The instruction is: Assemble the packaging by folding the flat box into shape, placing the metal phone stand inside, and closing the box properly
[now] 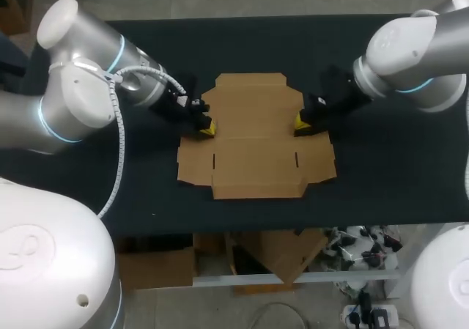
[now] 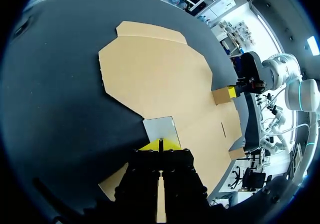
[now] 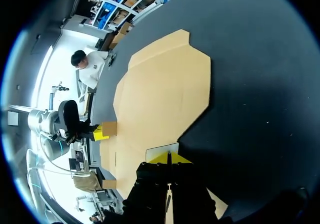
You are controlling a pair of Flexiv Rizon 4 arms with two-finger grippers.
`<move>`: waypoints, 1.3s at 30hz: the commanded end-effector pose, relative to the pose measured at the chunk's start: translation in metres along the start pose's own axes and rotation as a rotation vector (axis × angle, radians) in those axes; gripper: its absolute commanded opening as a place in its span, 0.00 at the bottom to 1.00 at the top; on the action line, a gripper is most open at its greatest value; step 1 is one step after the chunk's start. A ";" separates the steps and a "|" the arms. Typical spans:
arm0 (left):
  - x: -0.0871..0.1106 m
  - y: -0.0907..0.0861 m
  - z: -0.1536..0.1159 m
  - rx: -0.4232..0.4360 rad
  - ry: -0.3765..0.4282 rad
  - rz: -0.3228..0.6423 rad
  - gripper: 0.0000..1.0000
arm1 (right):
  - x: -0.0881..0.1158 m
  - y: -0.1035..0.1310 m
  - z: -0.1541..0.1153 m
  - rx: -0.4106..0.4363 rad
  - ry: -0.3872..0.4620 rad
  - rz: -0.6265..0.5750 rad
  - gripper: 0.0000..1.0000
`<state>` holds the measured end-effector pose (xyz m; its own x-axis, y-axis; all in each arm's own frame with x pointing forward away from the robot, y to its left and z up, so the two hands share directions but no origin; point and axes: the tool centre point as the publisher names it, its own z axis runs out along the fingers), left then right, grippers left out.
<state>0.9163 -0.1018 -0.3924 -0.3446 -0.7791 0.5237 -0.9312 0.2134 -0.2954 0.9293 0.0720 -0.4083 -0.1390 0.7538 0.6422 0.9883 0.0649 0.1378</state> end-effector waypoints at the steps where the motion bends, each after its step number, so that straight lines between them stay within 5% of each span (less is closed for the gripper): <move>1: 0.004 -0.001 0.002 -0.003 -0.012 0.000 0.00 | 0.005 -0.001 0.003 -0.001 -0.025 0.002 0.00; 39: 0.020 -0.007 0.015 -0.002 -0.145 -0.027 0.00 | 0.013 -0.003 0.014 -0.005 -0.147 0.040 0.00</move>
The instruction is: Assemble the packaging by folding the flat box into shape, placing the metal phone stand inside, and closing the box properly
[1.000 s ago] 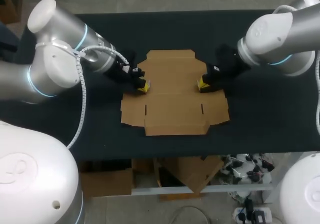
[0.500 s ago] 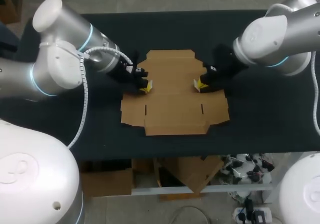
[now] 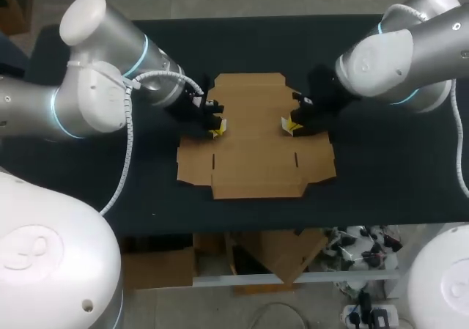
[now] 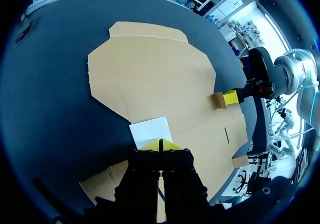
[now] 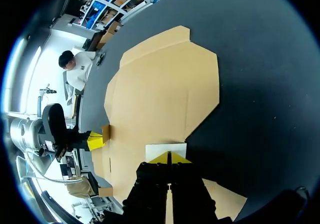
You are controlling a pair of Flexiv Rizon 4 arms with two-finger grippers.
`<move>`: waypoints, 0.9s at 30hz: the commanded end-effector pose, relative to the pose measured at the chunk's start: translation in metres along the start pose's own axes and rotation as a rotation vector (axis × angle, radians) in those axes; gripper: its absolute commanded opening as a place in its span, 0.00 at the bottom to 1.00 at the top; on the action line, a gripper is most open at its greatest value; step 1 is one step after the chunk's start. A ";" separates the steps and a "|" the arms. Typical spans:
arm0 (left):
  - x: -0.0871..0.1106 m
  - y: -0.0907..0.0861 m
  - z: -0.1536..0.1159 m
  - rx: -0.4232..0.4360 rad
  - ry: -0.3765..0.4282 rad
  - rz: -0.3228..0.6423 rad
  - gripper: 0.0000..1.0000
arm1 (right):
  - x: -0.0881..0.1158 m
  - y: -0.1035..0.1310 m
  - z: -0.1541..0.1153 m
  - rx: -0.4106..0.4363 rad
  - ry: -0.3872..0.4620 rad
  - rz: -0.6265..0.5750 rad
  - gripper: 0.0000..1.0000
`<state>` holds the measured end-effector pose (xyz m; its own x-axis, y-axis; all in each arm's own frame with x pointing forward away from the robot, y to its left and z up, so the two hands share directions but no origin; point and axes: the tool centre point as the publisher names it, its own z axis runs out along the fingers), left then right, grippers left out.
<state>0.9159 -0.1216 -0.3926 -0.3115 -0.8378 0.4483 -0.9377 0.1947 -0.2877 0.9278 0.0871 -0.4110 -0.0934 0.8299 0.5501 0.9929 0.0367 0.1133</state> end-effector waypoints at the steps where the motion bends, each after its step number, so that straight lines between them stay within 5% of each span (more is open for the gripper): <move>1: 0.005 -0.003 0.003 -0.005 -0.052 -0.006 0.00 | 0.004 -0.002 0.002 -0.008 -0.029 0.005 0.00; 27: -0.001 -0.007 0.020 0.010 -0.161 -0.058 0.00 | 0.007 0.002 0.017 -0.005 -0.155 0.049 0.00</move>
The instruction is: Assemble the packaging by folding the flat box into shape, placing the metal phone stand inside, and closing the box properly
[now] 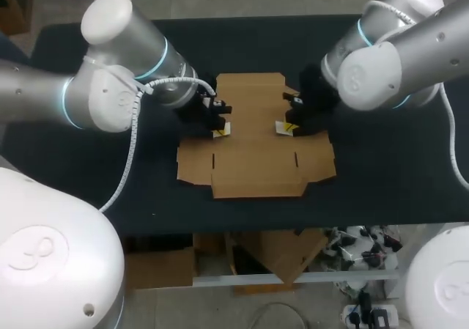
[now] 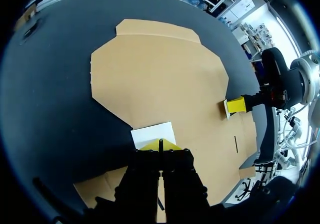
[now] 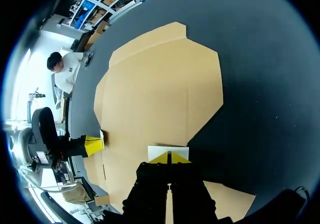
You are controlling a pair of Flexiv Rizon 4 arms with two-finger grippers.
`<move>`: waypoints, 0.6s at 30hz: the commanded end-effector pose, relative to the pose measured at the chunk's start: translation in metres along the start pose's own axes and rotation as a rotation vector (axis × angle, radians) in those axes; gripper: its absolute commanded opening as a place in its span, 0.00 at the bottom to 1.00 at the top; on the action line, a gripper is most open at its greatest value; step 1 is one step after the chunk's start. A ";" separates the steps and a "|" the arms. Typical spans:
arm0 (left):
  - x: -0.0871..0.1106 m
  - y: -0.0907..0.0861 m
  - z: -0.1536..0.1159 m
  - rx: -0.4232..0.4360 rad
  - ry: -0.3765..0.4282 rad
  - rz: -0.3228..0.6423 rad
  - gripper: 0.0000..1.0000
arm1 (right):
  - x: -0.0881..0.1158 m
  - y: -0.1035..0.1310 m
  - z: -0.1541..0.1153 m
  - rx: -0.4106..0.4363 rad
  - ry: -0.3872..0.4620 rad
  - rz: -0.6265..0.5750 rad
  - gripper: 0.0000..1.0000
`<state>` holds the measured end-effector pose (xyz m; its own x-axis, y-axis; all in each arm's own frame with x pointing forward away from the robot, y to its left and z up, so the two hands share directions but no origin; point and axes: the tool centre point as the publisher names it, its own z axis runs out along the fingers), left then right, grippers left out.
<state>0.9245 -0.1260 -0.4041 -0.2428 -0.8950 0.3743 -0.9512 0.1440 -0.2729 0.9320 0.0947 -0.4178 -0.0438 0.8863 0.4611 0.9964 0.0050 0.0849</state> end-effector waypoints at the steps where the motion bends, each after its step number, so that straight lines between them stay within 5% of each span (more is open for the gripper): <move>1: 0.004 -0.001 0.008 0.002 -0.060 -0.004 0.00 | 0.006 -0.002 0.007 -0.014 -0.050 0.009 0.00; 18: 0.001 -0.002 0.015 -0.004 -0.118 -0.026 0.00 | 0.004 -0.009 0.020 -0.021 -0.144 0.062 0.00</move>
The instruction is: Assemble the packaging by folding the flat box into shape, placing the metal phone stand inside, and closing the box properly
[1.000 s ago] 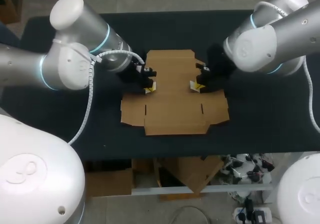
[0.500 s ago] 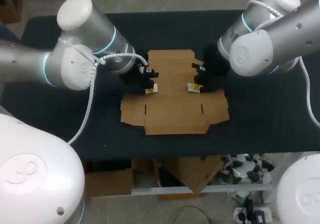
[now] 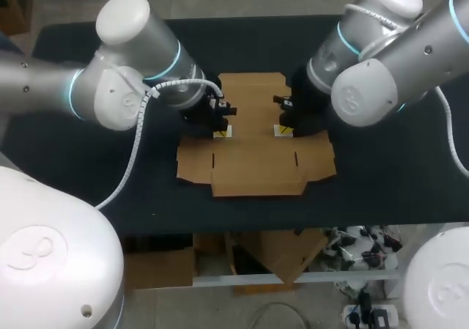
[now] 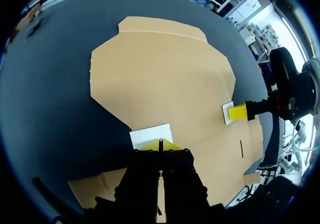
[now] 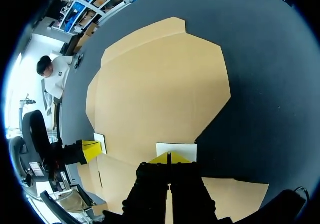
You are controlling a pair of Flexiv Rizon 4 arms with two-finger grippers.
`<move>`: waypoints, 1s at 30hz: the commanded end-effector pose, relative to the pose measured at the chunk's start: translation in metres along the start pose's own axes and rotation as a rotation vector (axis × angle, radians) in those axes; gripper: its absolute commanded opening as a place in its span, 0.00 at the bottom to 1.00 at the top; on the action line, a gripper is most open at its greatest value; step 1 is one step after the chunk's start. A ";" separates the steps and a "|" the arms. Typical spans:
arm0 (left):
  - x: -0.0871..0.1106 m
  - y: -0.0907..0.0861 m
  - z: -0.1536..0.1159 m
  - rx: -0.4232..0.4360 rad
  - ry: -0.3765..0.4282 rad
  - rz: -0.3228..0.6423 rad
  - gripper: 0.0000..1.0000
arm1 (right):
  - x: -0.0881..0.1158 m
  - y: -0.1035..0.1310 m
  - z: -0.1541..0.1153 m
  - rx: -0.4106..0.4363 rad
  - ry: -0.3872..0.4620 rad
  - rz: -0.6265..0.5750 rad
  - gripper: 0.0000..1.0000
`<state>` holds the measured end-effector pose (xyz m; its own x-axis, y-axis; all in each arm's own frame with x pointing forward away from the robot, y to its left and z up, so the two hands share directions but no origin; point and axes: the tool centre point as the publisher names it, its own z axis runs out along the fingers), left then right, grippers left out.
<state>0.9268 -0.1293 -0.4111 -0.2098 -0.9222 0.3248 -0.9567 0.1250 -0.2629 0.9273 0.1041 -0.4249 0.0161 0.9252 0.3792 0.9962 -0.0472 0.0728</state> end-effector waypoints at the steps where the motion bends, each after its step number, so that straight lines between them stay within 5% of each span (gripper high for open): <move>1: 0.002 -0.001 0.007 -0.002 -0.059 -0.006 0.00 | -0.001 -0.004 0.010 -0.012 -0.054 0.013 0.00; 11: -0.001 0.000 -0.016 0.006 -0.039 -0.016 0.00 | -0.009 -0.005 -0.017 -0.039 0.065 -0.007 0.00; 24: -0.012 0.006 -0.062 0.041 0.026 -0.021 0.00 | -0.041 -0.004 -0.078 -0.043 0.381 -0.131 0.00; 25: -0.013 0.007 -0.065 0.042 0.031 -0.022 0.13 | -0.044 -0.004 -0.084 -0.041 0.406 -0.144 0.00; 28: -0.016 0.008 -0.072 0.041 0.047 -0.025 0.54 | -0.048 -0.003 -0.093 -0.047 0.426 -0.160 0.34; 29: -0.017 0.008 -0.074 0.042 0.054 -0.025 0.82 | -0.050 -0.003 -0.096 -0.048 0.436 -0.165 0.49; 30: -0.018 0.008 -0.076 0.039 0.067 -0.023 0.92 | -0.051 -0.004 -0.098 -0.050 0.446 -0.168 0.74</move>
<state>0.9127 -0.0938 -0.3573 -0.1931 -0.9073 0.3736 -0.9537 0.0840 -0.2889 0.9182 0.0374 -0.3753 -0.1530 0.8481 0.5073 0.9724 0.0376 0.2303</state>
